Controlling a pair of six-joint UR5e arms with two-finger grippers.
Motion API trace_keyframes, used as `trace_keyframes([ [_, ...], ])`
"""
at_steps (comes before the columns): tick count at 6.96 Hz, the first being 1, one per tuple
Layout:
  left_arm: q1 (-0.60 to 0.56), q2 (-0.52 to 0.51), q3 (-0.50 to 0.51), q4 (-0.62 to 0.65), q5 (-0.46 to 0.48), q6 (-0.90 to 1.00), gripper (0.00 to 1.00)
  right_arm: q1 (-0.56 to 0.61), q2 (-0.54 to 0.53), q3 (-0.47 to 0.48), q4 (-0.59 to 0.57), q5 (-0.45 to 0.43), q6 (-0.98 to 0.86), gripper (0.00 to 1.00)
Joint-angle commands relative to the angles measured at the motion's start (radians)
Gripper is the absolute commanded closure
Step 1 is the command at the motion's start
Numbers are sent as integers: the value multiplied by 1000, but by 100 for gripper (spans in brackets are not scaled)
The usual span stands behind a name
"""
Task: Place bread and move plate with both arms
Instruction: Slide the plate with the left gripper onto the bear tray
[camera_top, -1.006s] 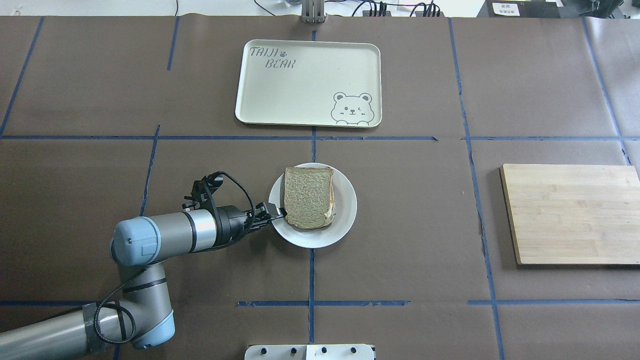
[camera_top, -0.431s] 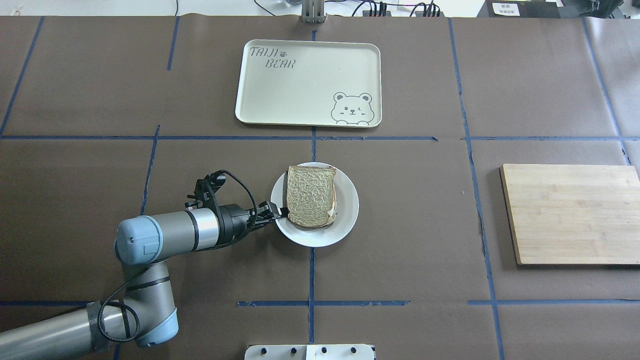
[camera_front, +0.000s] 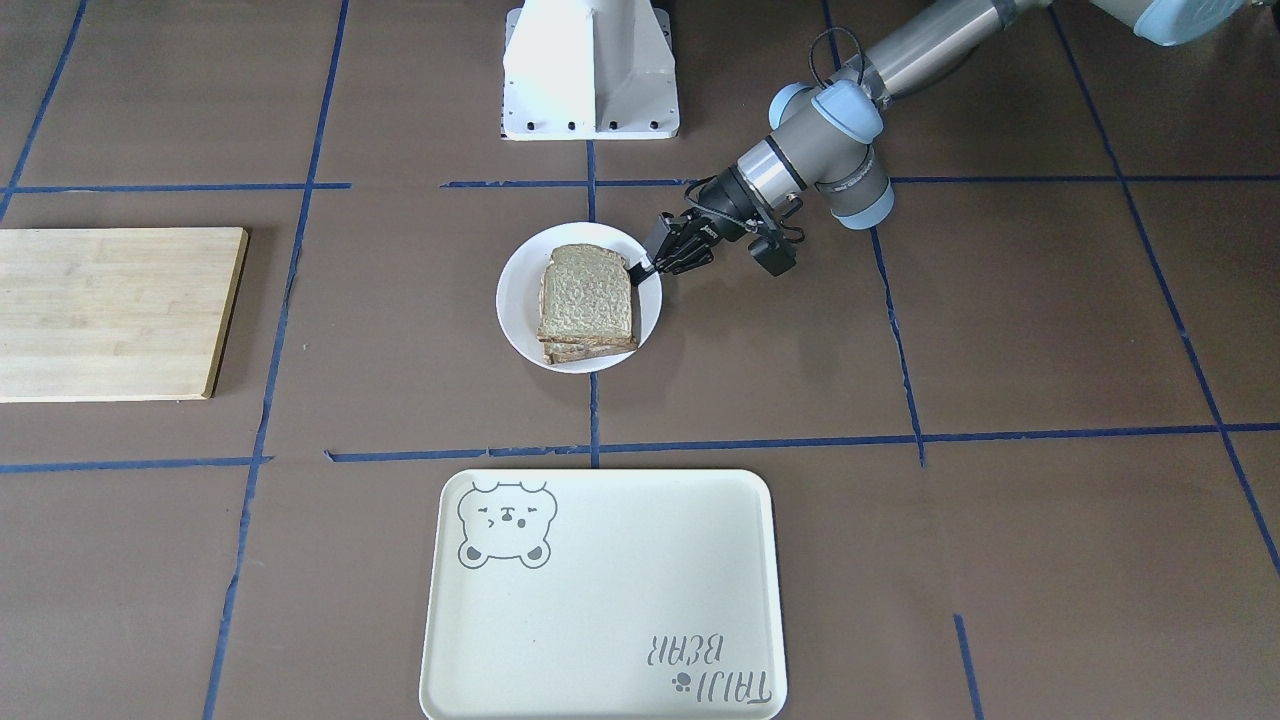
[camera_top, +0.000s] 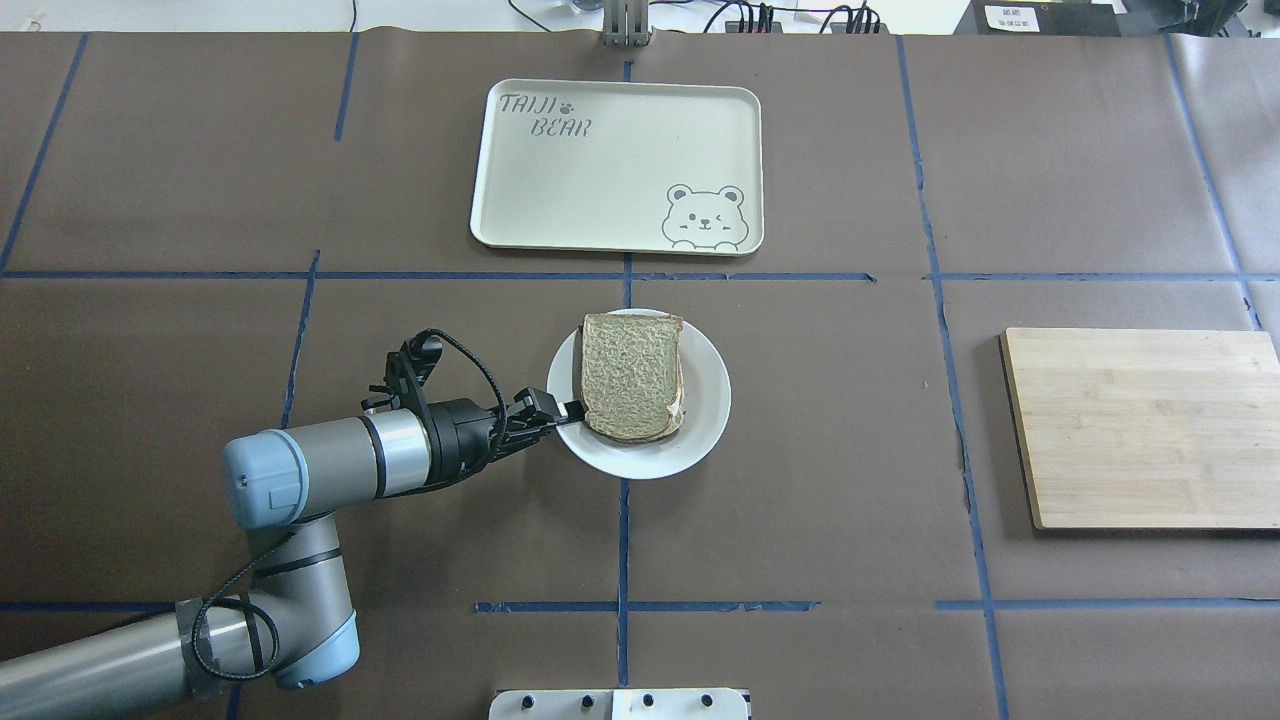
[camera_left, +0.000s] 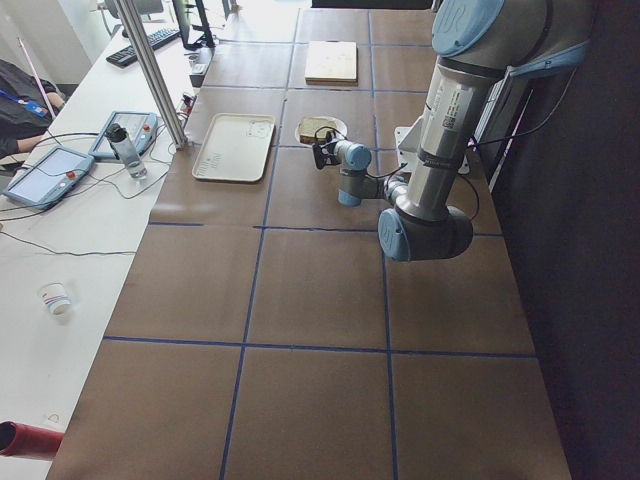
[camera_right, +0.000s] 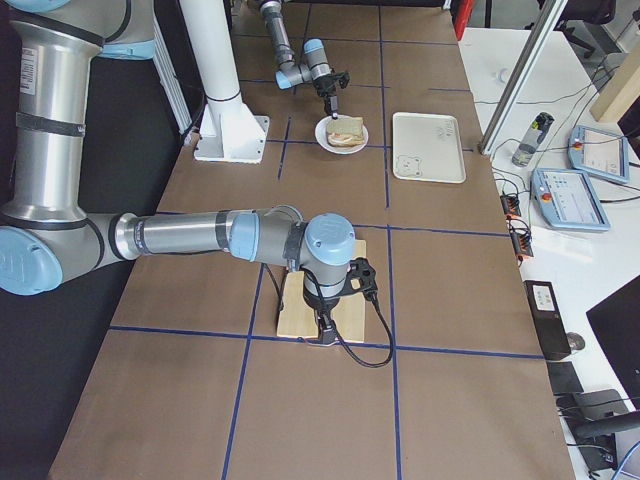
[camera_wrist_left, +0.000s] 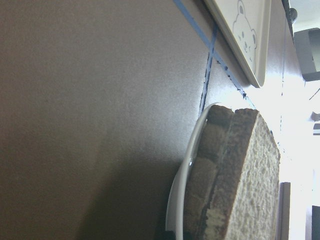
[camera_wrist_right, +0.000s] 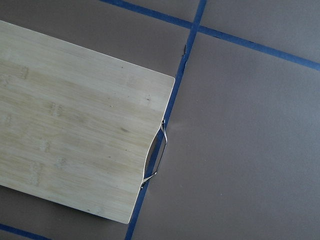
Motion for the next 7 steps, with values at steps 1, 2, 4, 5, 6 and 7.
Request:
trace_keyframes([
  [1,-45,-17,1,-16,15,-53,93,0,0,0,-1,0,0,1],
  [2,-88,-37,22,-12,16,-64,93,0,0,0,-1,0,0,1],
  [4,-186,-167,202,-10,13,-136,93,0,0,0,-1,0,0,1],
  [5,-227,-228,298,-9,9,-154,93,0,0,0,-1,2,2,1],
  [6,-249,-287,403,-9,9,-155,93,0,0,0,-1,2,2,1],
  [7,-260,-358,518,-9,10,-153,93,0,0,0,-1,2,2,1],
])
